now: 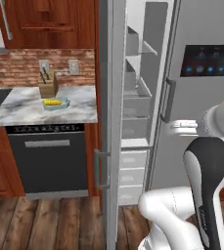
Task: Take the garlic and corn out of the freezer and place them in the tupperware container on the counter. Then put the tupperware containing the vegetables back in the freezer.
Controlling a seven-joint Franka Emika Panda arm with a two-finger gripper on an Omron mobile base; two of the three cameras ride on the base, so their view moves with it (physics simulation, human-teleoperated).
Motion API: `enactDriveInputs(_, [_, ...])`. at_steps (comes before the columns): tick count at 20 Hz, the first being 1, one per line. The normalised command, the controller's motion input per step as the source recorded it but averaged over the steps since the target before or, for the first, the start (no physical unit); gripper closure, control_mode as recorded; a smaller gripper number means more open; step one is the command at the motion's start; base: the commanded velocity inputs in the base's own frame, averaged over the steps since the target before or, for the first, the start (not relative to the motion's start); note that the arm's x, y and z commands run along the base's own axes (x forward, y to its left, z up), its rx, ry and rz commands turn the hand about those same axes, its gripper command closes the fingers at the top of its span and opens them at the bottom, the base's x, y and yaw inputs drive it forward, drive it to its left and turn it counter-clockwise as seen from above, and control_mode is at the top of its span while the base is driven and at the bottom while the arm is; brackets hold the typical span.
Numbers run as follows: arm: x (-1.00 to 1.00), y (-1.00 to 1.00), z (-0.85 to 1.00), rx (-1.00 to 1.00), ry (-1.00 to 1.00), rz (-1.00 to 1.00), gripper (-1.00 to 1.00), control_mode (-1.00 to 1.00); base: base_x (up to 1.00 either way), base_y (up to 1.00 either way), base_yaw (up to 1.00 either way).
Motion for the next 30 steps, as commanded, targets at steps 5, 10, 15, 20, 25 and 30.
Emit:
enactDriveInputs(5, [0.0, 0.0, 0.0, 0.0, 0.0, 0.0, -1.0, 1.0, -0.12, -0.85, 0.72])
enactDriveInputs(10, [0.0, 0.0, 0.0, 0.0, 0.0, 0.0, -1.0, 1.0, -0.22, -0.81, 0.14])
enactDriveInputs(15, [0.0, 0.0, 0.0, 0.0, 0.0, 0.0, -1.0, 1.0, 0.61, -0.06, -0.08])
enactDriveInputs(20, [0.0, 0.0, 0.0, 0.0, 0.0, 0.0, -1.0, 1.0, 0.48, -0.07, -0.09])
enactDriveInputs(25, [0.0, 0.0, 0.0, 0.0, 0.0, 0.0, -1.0, 1.0, 0.36, 0.31, -0.15])
enactDriveInputs(30, [0.0, 0.0, 0.0, 0.0, 0.0, 0.0, -1.0, 1.0, 0.44, 0.32, -0.21])
